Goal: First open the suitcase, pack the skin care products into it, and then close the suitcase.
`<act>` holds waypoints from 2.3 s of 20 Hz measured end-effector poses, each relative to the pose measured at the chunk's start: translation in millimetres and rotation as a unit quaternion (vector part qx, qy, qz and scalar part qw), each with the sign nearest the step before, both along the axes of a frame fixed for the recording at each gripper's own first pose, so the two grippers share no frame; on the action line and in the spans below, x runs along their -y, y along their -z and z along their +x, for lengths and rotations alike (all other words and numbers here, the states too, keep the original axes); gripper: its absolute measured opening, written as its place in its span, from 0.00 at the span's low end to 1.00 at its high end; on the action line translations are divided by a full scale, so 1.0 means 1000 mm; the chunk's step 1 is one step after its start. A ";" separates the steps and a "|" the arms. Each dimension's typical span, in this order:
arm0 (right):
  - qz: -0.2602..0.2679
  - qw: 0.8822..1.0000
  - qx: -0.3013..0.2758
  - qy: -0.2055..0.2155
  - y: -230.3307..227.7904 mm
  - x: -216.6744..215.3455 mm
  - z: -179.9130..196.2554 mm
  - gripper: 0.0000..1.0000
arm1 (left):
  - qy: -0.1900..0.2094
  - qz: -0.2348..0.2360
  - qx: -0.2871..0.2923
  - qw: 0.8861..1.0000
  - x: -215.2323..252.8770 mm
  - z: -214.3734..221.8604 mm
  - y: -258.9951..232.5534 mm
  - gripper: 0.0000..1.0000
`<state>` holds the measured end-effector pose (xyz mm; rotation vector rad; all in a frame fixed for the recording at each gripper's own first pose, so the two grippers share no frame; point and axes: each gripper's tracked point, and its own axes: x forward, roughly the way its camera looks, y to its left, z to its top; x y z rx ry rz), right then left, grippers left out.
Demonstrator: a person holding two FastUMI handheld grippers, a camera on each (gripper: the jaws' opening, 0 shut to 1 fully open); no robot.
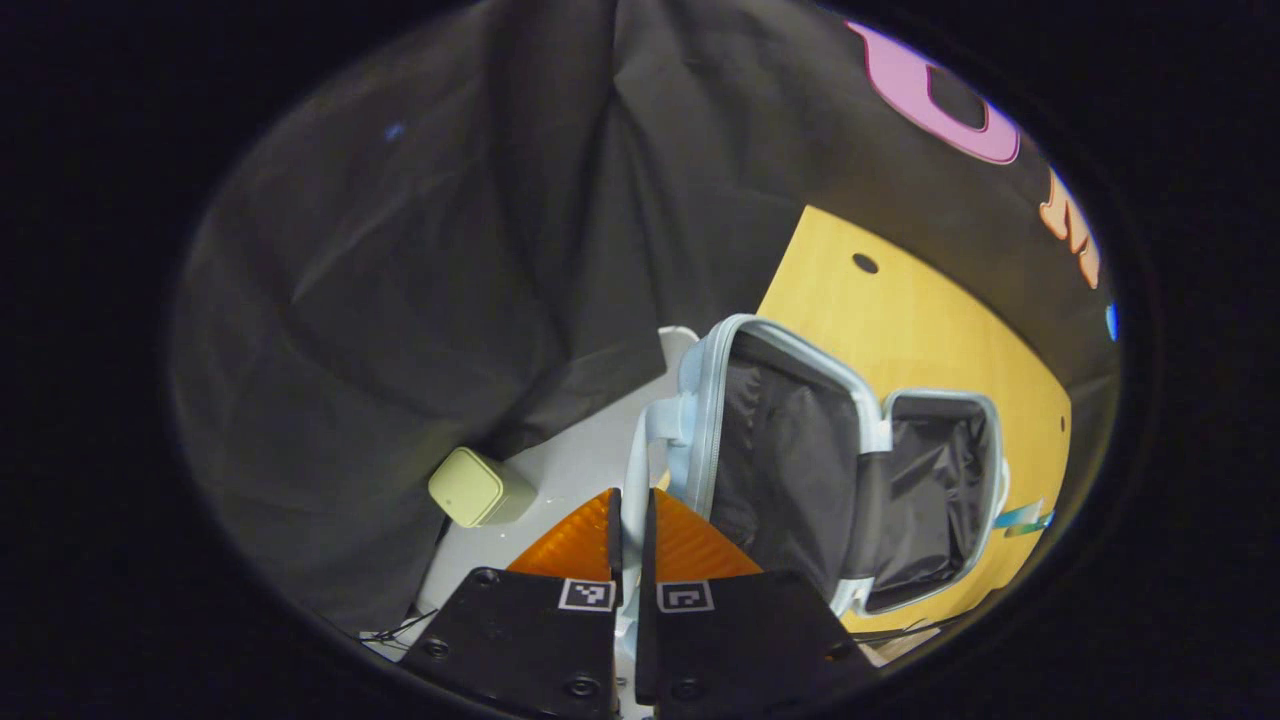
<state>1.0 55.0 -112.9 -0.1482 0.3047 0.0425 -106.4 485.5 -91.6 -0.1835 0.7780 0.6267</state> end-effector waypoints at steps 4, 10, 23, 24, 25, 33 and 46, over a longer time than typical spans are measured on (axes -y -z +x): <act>0.001 1.000 -0.005 -0.004 0.001 -0.006 -0.001 0.98 | -0.018 -0.026 -0.015 0.999 -0.008 -0.005 0.035 0.01; -0.004 1.000 -0.009 -0.012 0.004 -0.014 -0.003 0.98 | -0.028 -0.053 -0.025 0.998 -0.008 -0.004 0.067 0.01; 0.009 0.998 -0.041 -0.037 0.023 0.017 0.013 0.98 | 0.012 0.041 -0.004 0.999 0.082 -0.012 0.021 0.96; 0.011 0.998 -0.045 -0.041 0.025 0.021 0.016 0.98 | 0.026 0.040 0.000 0.999 0.106 -0.010 0.019 0.96; 0.013 0.998 -0.049 -0.045 0.026 0.025 0.017 0.98 | 0.041 0.040 -0.002 0.998 0.128 -0.011 0.020 0.96; 0.009 0.995 -0.068 -0.070 0.020 0.064 0.029 0.98 | 0.161 -0.006 -0.012 0.987 0.339 -0.003 0.044 0.96; 0.004 0.991 -0.103 -0.089 0.027 0.120 0.018 0.98 | 0.270 -0.041 0.025 0.962 0.548 0.076 0.083 0.96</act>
